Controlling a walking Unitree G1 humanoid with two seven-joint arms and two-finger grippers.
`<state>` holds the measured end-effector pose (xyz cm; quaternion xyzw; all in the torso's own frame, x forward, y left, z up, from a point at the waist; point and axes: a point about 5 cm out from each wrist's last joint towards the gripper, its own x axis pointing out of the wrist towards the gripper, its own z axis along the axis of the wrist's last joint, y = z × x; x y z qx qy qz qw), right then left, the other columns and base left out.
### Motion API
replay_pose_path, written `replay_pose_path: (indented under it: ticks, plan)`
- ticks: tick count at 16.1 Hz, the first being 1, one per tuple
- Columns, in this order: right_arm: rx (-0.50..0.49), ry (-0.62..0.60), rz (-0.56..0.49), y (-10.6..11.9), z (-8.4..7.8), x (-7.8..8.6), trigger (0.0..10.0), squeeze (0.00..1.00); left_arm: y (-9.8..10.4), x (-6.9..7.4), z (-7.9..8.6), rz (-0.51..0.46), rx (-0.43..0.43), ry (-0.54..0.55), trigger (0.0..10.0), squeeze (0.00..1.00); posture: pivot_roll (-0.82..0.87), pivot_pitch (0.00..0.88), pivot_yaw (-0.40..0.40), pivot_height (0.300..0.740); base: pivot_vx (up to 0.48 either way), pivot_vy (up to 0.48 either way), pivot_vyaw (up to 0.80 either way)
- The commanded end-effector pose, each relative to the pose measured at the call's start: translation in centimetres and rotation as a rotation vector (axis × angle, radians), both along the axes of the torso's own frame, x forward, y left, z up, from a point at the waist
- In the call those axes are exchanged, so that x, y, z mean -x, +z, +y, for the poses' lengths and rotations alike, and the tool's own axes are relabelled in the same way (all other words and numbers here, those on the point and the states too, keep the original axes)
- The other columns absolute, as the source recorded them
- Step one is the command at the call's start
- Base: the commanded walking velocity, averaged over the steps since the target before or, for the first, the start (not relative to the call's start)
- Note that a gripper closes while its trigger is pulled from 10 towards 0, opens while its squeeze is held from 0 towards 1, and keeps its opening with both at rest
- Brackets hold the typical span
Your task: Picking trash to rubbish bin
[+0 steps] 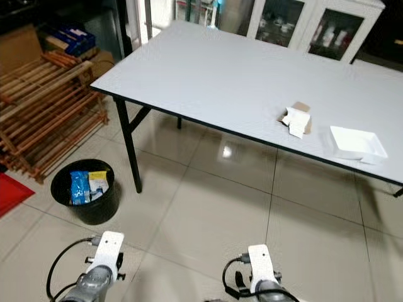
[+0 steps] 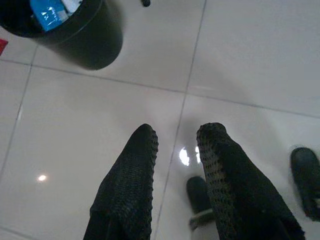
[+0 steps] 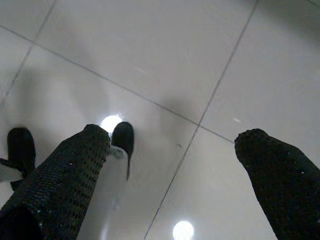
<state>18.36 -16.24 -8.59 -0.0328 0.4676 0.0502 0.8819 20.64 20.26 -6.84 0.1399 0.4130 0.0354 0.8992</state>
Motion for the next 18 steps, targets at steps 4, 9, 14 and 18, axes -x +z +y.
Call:
replay_pose_path:
  ticks: [4,9,14,18]
  plan:
    - [0.009,0.0,0.003,0.04,-0.3,-0.07,10.0,0.0,-0.41,0.65,-0.14,0.025,0.003,0.006,10.0,0.0,0.01,0.04,-0.1,0.74,0.0,-0.12,-0.4]
    - [0.003,-0.012,-0.011,0.18,-0.43,-0.31,10.0,0.0,-0.42,0.67,-0.11,0.025,0.003,0.003,10.0,0.0,0.01,0.027,-0.098,0.74,0.0,0.0,-0.2]
    - [-0.003,-0.006,-0.003,0.08,-0.25,-0.13,10.0,0.0,-0.4,0.66,-0.06,0.03,-0.025,-0.019,10.0,0.0,0.01,0.016,-0.098,0.74,0.0,-0.077,-0.16]
    - [-0.002,0.008,0.005,0.0,-0.17,0.02,10.0,0.0,-0.45,0.76,0.05,0.038,-0.038,-0.019,10.0,0.0,0.01,0.013,-0.099,0.74,0.0,-0.469,-0.8]
